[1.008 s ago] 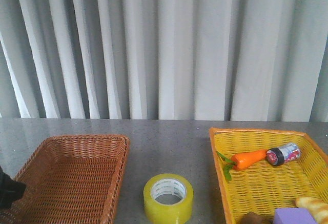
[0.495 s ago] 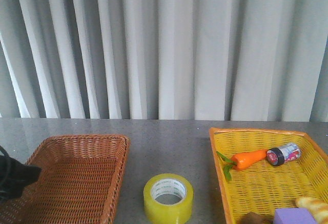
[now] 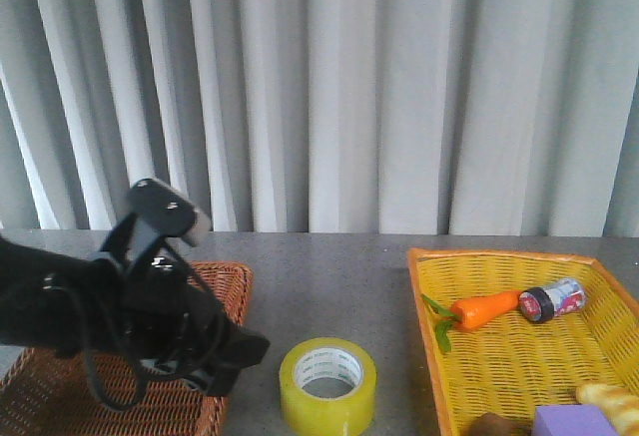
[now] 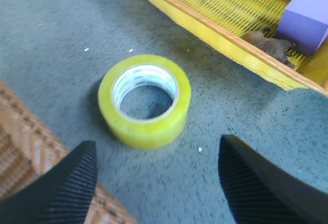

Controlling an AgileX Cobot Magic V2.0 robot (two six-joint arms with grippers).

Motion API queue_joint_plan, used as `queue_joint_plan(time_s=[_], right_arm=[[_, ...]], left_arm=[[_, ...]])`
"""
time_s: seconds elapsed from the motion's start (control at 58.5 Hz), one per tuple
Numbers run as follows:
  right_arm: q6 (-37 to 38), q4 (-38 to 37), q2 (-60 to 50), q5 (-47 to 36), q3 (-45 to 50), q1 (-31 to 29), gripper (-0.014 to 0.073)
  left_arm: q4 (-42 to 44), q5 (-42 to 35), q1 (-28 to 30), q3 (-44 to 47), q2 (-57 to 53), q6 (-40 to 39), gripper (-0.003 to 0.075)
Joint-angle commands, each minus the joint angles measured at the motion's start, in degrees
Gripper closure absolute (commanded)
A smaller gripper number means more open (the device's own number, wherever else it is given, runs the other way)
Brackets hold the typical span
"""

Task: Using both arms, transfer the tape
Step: 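Reach the left gripper over the tape roll and grasp its rim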

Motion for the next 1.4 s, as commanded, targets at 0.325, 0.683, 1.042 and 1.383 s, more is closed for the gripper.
queue_joint_plan(time_s=[0.325,0.683,1.042,1.383], right_arm=[[-0.11,-0.84,0.17,-3.26,-1.49,-0.32,0.0176],[-0.11,-0.78,0.17,-3.34,-1.49,-0.32,0.0176],[-0.11,-0.78,0.17,-3.34,-1.49,-0.32,0.0176],[-0.11,-0.78,0.17,-3.34,-1.49,-0.32,0.0176]], left_arm=[[21.77,10.39,-6.59,-30.85,24.19,-16.20,0.0228],[25.17,19.21,-6.54,-49.12,39.48,-19.13,0.0228],[25.35,19.85,-6.54,-53.11,44.71,-21.67,0.0321],[25.22,21.74,-6.54,-53.11,44.60,-22.09,0.0506]])
